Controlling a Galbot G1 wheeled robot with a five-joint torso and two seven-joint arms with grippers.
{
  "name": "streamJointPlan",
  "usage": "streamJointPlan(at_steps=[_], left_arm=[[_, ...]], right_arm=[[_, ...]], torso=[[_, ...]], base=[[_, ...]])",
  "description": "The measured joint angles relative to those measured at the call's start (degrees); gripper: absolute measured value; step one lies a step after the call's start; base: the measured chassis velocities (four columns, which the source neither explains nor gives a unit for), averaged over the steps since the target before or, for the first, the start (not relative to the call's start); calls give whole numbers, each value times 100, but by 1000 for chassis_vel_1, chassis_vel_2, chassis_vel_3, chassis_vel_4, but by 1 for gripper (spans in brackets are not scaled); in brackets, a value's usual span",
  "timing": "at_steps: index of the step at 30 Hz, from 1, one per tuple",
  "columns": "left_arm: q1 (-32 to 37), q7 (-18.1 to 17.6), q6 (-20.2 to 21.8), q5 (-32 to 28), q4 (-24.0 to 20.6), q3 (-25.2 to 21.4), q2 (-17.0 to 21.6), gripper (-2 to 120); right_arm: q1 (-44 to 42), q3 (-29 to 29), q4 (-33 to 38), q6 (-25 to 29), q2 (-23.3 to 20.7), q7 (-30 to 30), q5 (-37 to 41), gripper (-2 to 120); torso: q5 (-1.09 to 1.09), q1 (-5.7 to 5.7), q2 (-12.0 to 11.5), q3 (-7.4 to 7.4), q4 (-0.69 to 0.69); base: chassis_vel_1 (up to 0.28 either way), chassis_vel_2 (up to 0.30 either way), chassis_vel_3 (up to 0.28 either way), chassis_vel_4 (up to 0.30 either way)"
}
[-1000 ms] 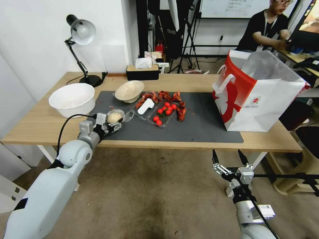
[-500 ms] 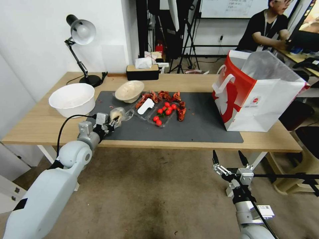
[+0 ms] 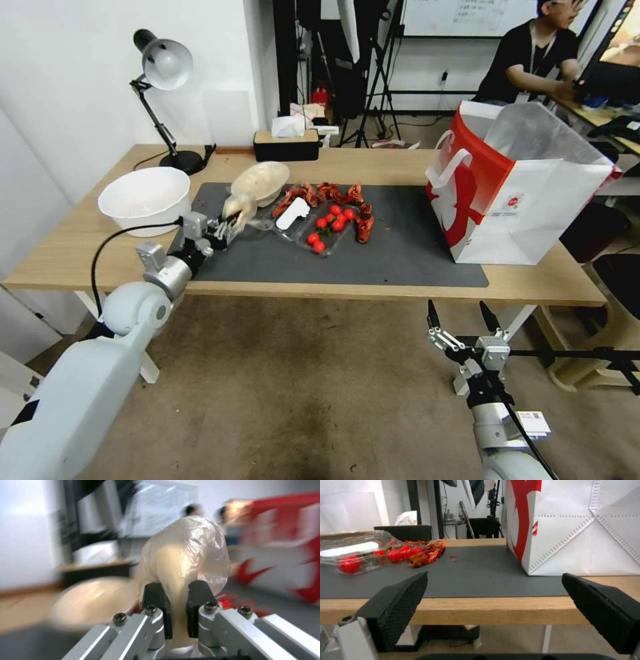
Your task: Pick up the trash from the table and place it into the takeout bag.
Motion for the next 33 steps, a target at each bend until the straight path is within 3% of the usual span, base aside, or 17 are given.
streamJointPlan(at_steps=[2,4,7,8,9,11,12,15,16,18,33], left_arm=[[-98,576,-286,-258,75,-9,44,7],[-142,788,-357,-310,105,-8,56,7],[-430,1911,-615,-585,267,85,78,7],[-430,1911,-615,-585,267,85,78,7],[-593,2388,-703,-669,368,132,73,7],[-747,2794,-753,-730,453,180,60,7],[-747,2794,-753,-730,453,180,60,7],[-1253,3949,-769,-947,741,430,20,7],[-1253,3949,-769,-947,741,430,20,7],[-1709,4284,-684,-966,921,789,-74,7],[-2635,4287,-591,-986,1356,1442,-413,5]], right_arm=[[-6,0,4,-1,-4,19,-6,100],[-11,1,6,-1,-4,23,-6,100],[-39,9,25,-1,1,26,-14,100],[-39,9,25,-1,1,26,-14,100],[-54,18,33,-1,8,26,-40,100],[-66,26,48,0,16,25,-62,100],[-66,26,48,0,16,25,-62,100],[-111,59,118,7,50,19,-95,100],[-111,59,118,7,50,19,-95,100],[-150,79,169,7,91,9,-113,100],[-228,111,205,18,172,5,-170,100]], torso=[[1,0,0,0,0],[1,0,0,0,0],[1,0,0,0,0],[1,0,0,0,0],[1,0,0,0,-1],[1,0,0,0,-2],[1,0,0,0,-2],[2,0,0,0,-1],[2,0,0,0,-1],[1,0,0,0,0],[3,1,0,0,1]], base=[[0,0,0,0],[0,0,0,0],[0,0,0,0],[0,0,0,0],[0,0,0,0],[0,0,0,0],[0,0,0,0],[0,0,0,0],[0,0,0,0],[0,0,0,0],[0,0,0,0]])
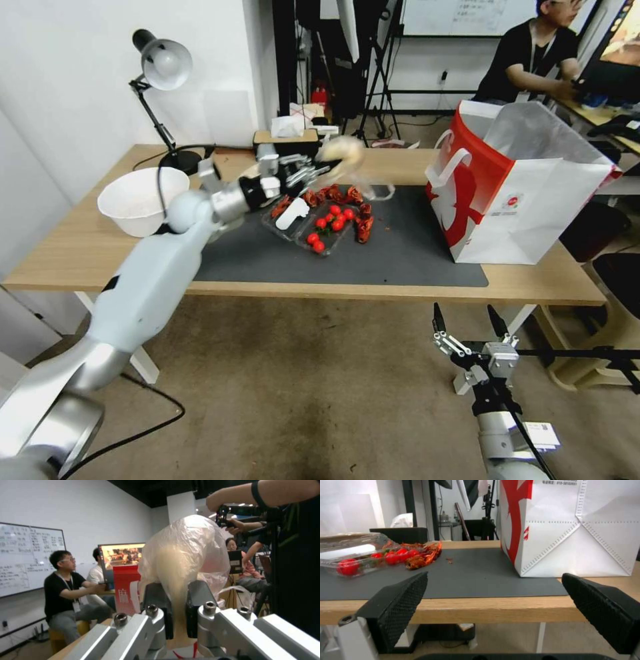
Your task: Pick up the trash from the table and place it into the takeout bag.
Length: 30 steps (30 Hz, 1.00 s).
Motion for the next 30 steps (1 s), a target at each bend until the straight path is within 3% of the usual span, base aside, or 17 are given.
streamJointPlan(at_steps=[7,9,12,15,17,24,30], left_arm=[[-774,-162,45,-7,487,525,-376,5],[-860,-194,50,-8,584,603,-429,5],[-1358,-322,57,-7,1117,1004,-780,5],[-1629,-373,54,-5,1372,1189,-969,5],[-1755,-414,54,-2,1514,1265,-1079,5],[-2512,-1012,38,-40,2194,1700,-1879,5],[-3006,-1110,36,20,2813,1905,-2463,5]], right_arm=[[-56,50,12,38,36,-1,-22,100],[-63,56,12,39,42,0,-23,100],[-88,49,14,41,102,-1,-40,100],[-95,43,30,41,140,-1,-59,100],[-98,38,49,41,151,-2,-68,100],[-125,42,76,65,217,-3,-99,100],[-142,47,85,84,246,-3,-117,100]], torso=[[-1,1,0,0,-6],[-1,0,0,0,1],[0,1,0,0,-1],[-1,2,0,0,-6],[1,1,0,0,2],[-2,1,0,0,0],[0,1,0,0,-2]], base=[[0,0,0,0],[0,0,0,0],[0,0,0,0],[0,0,0,0],[0,0,0,0],[0,0,0,0],[0,0,0,0]])
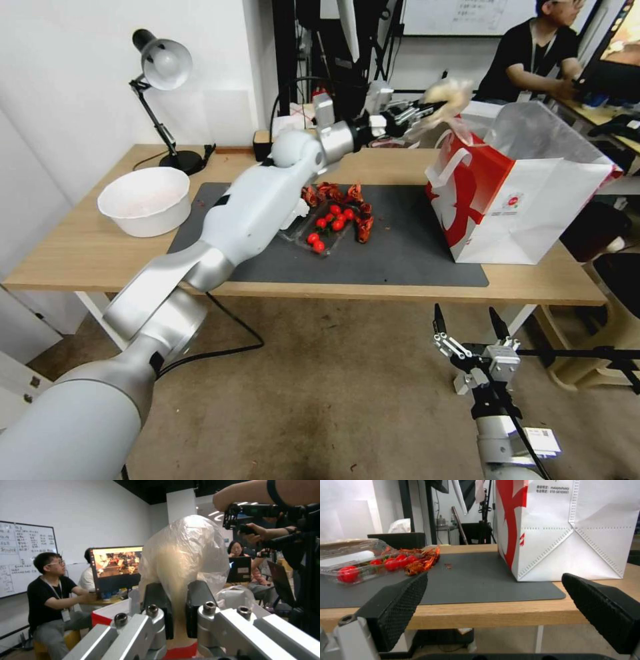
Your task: Pick up the trash from the table and place it into the takeout bag.
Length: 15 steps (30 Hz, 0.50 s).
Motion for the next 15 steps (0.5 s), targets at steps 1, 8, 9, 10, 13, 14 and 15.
streamJointPlan(at_steps=[1,8,9,10,13,14,15], left_arm=[[-116,-42,-5,0,170,52,-127,5],[-666,-192,-76,48,935,383,-657,5],[-811,-217,-83,33,1061,551,-739,5],[-957,-240,-84,15,1175,705,-815,5],[-1177,-451,-78,-130,1208,1069,-855,5],[-1233,-524,-51,-158,1181,1200,-855,5],[-1233,-524,-51,-158,1181,1200,-855,5]], right_arm=[[-15,14,28,0,6,0,-2,100],[-102,40,94,30,74,-2,-58,100],[-108,38,103,33,83,-2,-73,100],[-109,35,114,34,93,-2,-82,100],[-112,26,121,34,107,-2,-99,100],[-123,22,121,36,107,-3,-108,100],[-123,22,121,36,107,-3,-108,100]], torso=[[-1,-1,0,0,1],[-1,-1,0,0,1],[-1,-1,0,0,0],[-1,0,0,0,-1],[-1,-1,1,0,1],[-2,0,1,0,1],[-2,0,1,0,1]], base=[[0,0,0,0],[0,0,0,0],[0,0,0,0],[0,0,0,0],[0,0,0,0],[0,0,0,0],[0,0,0,0]])
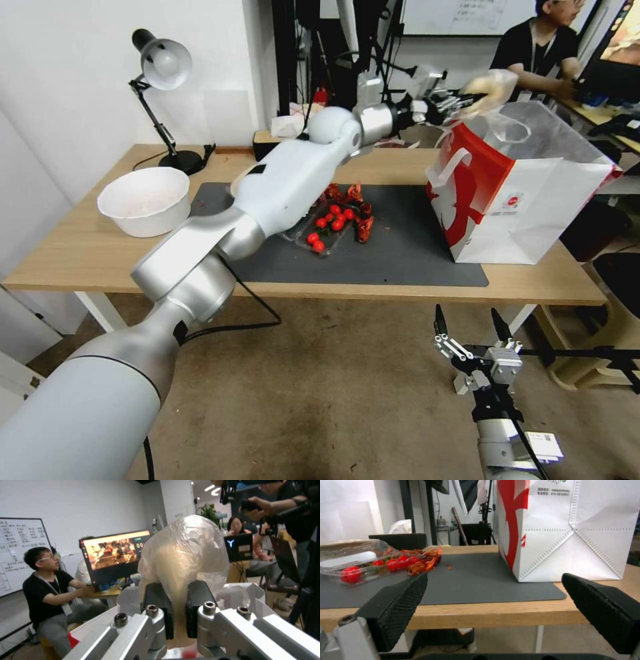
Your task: Pick up the trash from the table and place it into the takeout bag.
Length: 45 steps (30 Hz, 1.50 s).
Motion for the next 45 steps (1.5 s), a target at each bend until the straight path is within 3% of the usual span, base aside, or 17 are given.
streamJointPlan(at_steps=[4,11,13,19,23,25,28,30,35,39,45], left_arm=[[-75,-230,61,21,-197,420,9,5],[-153,-580,151,15,-380,702,10,5],[-174,-735,260,334,-429,890,16,5],[-241,-740,372,738,-409,1017,18,8],[-309,-725,389,820,-393,1061,19,19],[-359,-727,404,829,-427,1066,20,31],[-374,-731,411,827,-449,1066,20,37],[-388,-738,419,820,-478,1064,21,48],[-405,-740,422,811,-505,1056,23,61],[-418,-735,423,804,-508,1050,28,84],[-416,-850,423,779,-615,1045,24,97]], right_arm=[[-14,-6,1,7,2,0,-7,100],[-19,-16,14,9,18,-1,-20,100],[-78,10,18,73,23,-2,-21,100],[-73,16,6,89,20,-3,-21,100],[-54,19,6,77,2,-3,-21,100],[-42,20,5,59,-8,-2,-19,100],[-39,20,5,56,-9,-2,-19,100],[-37,18,5,55,-9,-2,-19,100],[-33,18,-2,55,-7,-3,-18,100],[-36,22,-6,57,-18,-2,-10,100],[-34,23,-14,60,-21,-3,-4,100]], torso=[[0,0,0,0,0],[0,0,0,0,-1],[0,0,0,0,0],[0,0,0,0,-1],[0,0,0,0,0],[0,0,0,0,0],[0,0,0,0,-1],[0,0,0,0,-1],[0,0,0,0,-1],[0,0,0,0,0],[0,0,0,0,-1]], base=[[0,0,0,0],[0,0,0,0],[0,0,0,0],[0,0,0,0],[0,0,0,0],[0,0,0,0],[0,0,0,0],[0,0,0,0],[0,0,0,0],[0,0,0,0],[0,0,0,0]])
